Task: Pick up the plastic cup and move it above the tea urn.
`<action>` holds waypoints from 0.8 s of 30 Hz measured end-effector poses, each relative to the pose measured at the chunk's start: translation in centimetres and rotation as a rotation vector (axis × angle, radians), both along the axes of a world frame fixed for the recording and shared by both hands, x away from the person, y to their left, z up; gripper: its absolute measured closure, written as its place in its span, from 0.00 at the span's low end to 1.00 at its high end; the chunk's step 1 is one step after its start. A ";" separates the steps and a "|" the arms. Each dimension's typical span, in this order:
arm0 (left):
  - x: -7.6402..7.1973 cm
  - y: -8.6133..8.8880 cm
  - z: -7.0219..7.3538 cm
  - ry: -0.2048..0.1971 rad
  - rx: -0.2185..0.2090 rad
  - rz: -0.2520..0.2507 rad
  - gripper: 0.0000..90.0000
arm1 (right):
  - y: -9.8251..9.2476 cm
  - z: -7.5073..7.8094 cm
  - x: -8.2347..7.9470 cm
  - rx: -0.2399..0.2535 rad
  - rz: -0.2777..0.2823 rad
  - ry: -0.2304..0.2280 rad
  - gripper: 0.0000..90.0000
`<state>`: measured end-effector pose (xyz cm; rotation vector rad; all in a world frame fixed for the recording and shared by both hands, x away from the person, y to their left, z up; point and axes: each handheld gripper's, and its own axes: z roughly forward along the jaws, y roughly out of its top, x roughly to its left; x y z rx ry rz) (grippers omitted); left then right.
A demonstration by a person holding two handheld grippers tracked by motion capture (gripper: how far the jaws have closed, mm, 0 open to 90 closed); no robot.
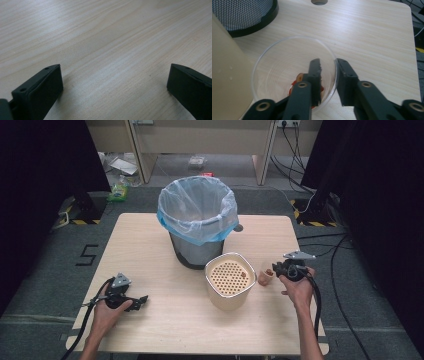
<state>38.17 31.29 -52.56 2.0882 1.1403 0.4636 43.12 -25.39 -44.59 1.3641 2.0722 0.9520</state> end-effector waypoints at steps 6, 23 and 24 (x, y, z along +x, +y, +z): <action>0.0 0.0 0.0 0.000 0.000 0.000 0.00 | 0.4 -0.1 -0.2 -0.015 0.038 -0.016 0.91; 0.0 0.0 0.0 0.001 -0.002 0.003 0.00 | -0.3 2.9 -1.9 -0.106 0.058 -0.217 0.97; 0.0 0.0 0.0 0.001 -0.001 0.002 0.00 | -0.2 3.2 -2.0 -0.111 0.059 -0.228 0.97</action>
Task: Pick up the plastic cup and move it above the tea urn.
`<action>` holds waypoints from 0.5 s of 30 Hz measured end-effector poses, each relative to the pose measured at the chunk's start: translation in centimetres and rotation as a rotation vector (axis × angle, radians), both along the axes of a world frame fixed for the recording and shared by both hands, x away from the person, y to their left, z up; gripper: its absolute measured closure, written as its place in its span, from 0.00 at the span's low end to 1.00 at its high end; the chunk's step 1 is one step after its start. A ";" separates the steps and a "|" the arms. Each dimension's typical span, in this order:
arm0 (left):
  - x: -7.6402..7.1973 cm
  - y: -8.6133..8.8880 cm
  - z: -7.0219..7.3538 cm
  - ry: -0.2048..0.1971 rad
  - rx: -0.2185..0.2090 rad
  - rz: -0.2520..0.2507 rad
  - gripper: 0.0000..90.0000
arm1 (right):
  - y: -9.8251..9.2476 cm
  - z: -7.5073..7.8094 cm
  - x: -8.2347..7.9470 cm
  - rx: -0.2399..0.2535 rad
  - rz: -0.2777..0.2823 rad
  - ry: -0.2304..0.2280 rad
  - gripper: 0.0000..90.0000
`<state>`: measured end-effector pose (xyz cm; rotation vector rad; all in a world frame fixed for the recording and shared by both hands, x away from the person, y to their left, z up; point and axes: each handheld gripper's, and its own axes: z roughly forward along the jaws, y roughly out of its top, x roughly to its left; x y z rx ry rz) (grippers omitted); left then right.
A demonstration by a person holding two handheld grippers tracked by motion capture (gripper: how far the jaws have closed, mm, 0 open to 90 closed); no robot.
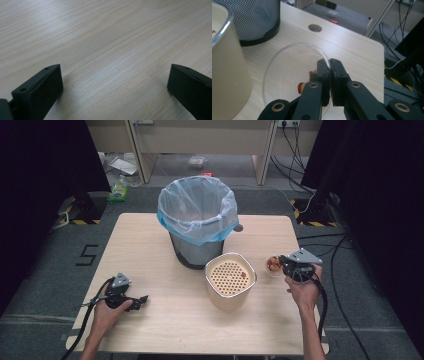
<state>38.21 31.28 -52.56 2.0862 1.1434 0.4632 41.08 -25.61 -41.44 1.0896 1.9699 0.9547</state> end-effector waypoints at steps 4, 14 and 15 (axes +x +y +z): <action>0.0 0.0 0.0 0.000 0.000 0.000 0.00 | 0.4 0.9 -0.4 -0.006 0.007 -0.044 0.97; 0.0 0.0 0.0 0.000 0.000 0.000 0.00 | 2.4 3.4 -1.5 -0.031 0.055 -0.162 0.97; 0.0 0.0 0.0 0.000 0.000 0.000 0.00 | 2.6 3.6 -1.6 -0.032 0.062 -0.175 0.97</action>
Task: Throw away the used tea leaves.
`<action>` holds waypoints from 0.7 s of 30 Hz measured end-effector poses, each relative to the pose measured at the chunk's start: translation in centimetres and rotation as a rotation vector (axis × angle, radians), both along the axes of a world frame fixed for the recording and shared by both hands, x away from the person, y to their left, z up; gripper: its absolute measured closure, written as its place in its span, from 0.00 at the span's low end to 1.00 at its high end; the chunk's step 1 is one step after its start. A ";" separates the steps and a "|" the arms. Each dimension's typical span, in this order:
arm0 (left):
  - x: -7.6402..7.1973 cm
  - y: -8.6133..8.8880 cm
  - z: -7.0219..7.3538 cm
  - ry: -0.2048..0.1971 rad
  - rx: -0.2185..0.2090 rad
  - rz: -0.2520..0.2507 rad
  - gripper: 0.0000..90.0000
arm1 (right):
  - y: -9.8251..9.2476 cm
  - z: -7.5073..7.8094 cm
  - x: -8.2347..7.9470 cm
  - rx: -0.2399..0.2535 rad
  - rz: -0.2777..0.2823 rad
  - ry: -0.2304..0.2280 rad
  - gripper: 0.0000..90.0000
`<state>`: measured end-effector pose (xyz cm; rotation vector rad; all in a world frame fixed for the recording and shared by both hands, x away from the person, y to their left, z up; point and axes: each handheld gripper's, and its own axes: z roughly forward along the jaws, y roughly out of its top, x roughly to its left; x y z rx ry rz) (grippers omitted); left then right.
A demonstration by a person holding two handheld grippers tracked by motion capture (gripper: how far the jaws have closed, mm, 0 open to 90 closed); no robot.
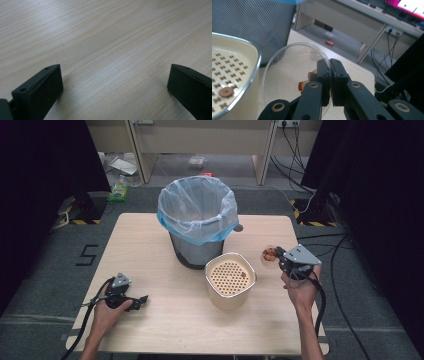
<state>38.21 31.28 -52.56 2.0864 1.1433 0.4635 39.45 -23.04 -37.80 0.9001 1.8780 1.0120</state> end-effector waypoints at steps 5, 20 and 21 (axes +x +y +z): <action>0.0 0.0 0.0 0.000 0.000 0.000 0.00 | 1.2 1.3 -0.6 -0.023 0.029 -0.056 0.97; 0.0 0.0 0.0 0.000 0.002 -0.001 0.00 | 6.4 3.2 -2.2 -0.239 0.115 -0.295 0.97; 0.0 0.0 0.0 0.000 0.002 -0.001 0.00 | 6.4 3.2 -2.2 -0.239 0.115 -0.295 0.97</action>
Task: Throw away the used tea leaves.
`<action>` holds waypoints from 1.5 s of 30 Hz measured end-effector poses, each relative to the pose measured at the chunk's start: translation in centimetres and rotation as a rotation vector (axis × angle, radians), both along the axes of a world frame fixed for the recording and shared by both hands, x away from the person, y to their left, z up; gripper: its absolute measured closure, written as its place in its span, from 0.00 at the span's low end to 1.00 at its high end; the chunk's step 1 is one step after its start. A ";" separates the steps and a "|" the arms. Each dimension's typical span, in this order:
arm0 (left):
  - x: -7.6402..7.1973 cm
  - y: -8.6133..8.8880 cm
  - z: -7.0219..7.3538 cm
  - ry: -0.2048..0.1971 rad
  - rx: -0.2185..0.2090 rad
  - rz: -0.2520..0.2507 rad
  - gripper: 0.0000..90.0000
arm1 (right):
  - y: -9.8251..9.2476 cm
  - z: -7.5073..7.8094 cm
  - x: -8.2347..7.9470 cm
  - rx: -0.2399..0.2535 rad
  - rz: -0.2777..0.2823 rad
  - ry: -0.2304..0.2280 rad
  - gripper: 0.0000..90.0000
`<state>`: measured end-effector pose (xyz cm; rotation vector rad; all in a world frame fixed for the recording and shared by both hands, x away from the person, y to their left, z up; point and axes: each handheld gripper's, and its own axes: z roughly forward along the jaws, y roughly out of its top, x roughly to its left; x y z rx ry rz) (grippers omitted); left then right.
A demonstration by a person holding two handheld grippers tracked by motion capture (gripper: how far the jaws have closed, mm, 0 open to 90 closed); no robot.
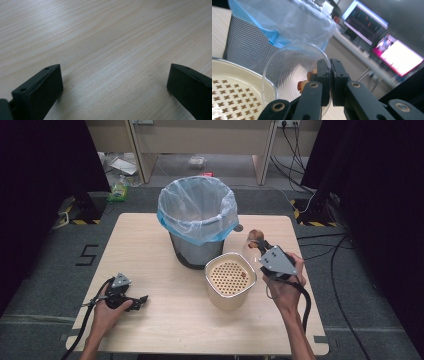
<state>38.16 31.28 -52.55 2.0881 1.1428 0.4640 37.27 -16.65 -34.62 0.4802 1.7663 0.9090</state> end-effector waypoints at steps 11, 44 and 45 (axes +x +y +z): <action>0.0 0.0 0.0 0.000 0.000 0.000 0.00 | 5.2 -3.2 -1.7 -0.503 -0.024 -0.337 0.98; 0.0 0.0 0.0 -0.001 0.000 0.001 0.00 | 6.5 -5.6 -2.4 -0.597 -0.064 -0.565 0.98; 0.0 0.0 0.0 0.000 0.000 0.000 0.00 | 6.5 -5.3 -2.4 -0.604 -0.068 -0.568 0.98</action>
